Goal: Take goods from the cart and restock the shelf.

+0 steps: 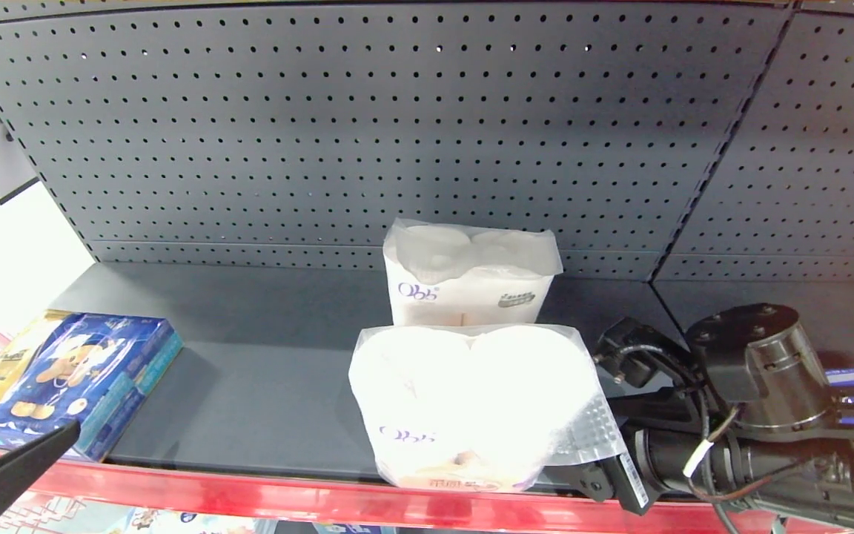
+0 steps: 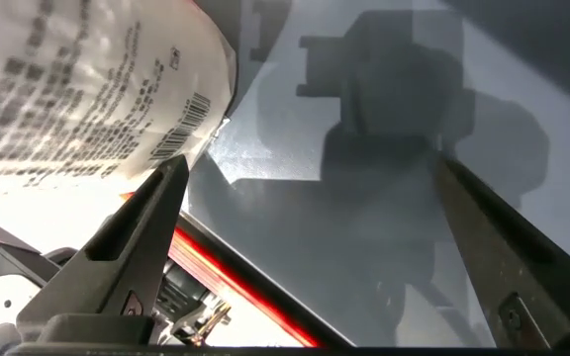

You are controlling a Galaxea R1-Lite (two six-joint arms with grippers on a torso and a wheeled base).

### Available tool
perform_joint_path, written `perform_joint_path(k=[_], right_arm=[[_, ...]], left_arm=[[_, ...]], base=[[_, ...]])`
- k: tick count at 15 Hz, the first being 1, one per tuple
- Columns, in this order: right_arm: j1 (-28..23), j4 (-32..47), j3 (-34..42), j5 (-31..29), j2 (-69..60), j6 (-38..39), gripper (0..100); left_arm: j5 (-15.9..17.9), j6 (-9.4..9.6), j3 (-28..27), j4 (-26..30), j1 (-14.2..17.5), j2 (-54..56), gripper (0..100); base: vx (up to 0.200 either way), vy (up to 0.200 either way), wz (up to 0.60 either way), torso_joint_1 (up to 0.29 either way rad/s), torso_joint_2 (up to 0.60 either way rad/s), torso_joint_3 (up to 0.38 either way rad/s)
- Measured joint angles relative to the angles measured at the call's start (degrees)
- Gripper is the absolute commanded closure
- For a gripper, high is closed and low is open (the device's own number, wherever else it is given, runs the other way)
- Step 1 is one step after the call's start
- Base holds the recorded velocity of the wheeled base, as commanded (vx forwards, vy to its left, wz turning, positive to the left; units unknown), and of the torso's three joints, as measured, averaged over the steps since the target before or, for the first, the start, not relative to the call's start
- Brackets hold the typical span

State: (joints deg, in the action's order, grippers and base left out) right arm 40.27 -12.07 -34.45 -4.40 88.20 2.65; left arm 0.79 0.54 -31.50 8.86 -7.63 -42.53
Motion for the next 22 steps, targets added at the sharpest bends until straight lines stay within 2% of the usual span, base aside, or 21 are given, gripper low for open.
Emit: perform_joint_path(k=[11,15,17,20,22], right_arm=[[0.0,0.0,0.8,-0.1,-0.4,0.1,0],[-1.7,0.2,4.4,-0.9,-7.8,-1.1,0],[-3.4,0.4,7.1,-1.8,-13.8,-2.9,0],[-8.8,3.0,10.6,-5.6,-26.5,-5.5,0],[-15.1,13.1,10.6,-8.0,-37.5,-6.3,0]], left_arm=[[0.1,-0.02,0.9,0.0,0.0,0.7,0],[3.0,0.06,2.3,-0.1,-0.3,1.3,0],[4.5,0.15,2.9,0.0,-1.1,2.5,0],[4.8,0.12,5.3,1.6,-2.8,7.7,0],[4.8,1.21,7.1,6.0,-3.7,14.0,0]], base=[[0.000,0.000,0.00,0.000,0.00,0.000],[0.000,0.000,0.00,0.000,0.00,0.000],[0.000,0.000,0.00,0.000,0.00,0.000],[0.000,0.000,0.00,0.000,0.00,0.000],[0.000,0.000,0.00,0.000,0.00,0.000]])
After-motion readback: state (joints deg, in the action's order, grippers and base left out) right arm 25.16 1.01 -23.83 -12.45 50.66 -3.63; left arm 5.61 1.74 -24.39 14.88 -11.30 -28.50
